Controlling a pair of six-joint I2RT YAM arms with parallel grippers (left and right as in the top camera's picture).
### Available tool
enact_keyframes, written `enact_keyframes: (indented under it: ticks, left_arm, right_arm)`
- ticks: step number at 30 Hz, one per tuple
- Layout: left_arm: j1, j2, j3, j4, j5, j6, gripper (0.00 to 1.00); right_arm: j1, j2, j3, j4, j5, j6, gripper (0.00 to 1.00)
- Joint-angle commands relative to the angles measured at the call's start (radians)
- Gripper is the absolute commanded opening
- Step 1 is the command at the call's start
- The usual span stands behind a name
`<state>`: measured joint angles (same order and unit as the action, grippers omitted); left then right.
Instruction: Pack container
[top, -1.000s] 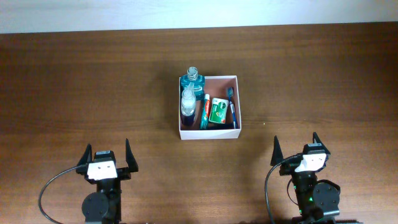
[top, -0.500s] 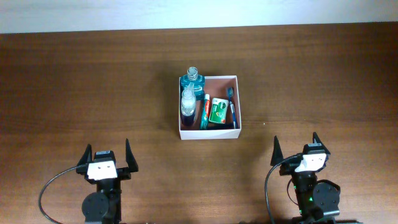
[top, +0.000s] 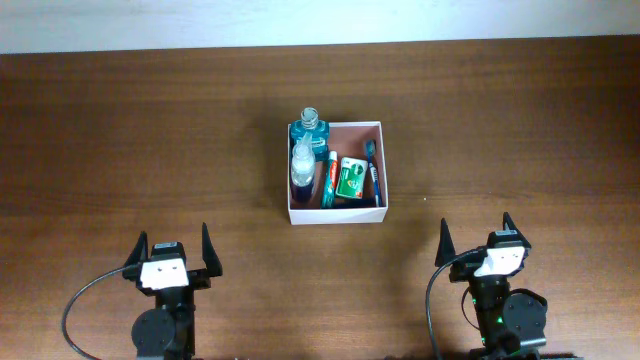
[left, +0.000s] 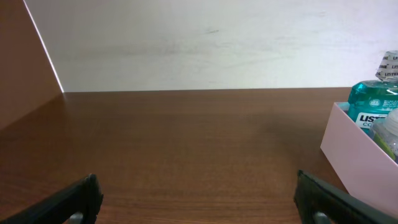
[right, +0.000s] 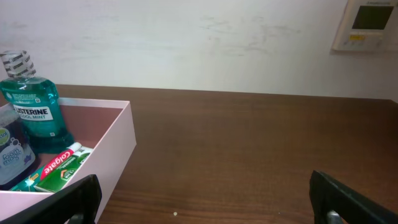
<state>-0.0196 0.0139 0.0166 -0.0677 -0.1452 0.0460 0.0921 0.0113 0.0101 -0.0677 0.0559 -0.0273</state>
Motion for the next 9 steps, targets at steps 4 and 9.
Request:
enact_keyframes:
  ticks: [4,9]
  left_arm:
    - [0.005,-0.008,-0.008,-0.001,0.01,0.019,0.99]
    - [0.005,-0.008,-0.008,-0.001,0.01,0.019,0.99]
  right_arm:
    - [-0.008,-0.007,-0.005,-0.008,0.005,0.001,0.99]
    - [-0.008,-0.007,-0.005,-0.008,0.005,0.001,0.99]
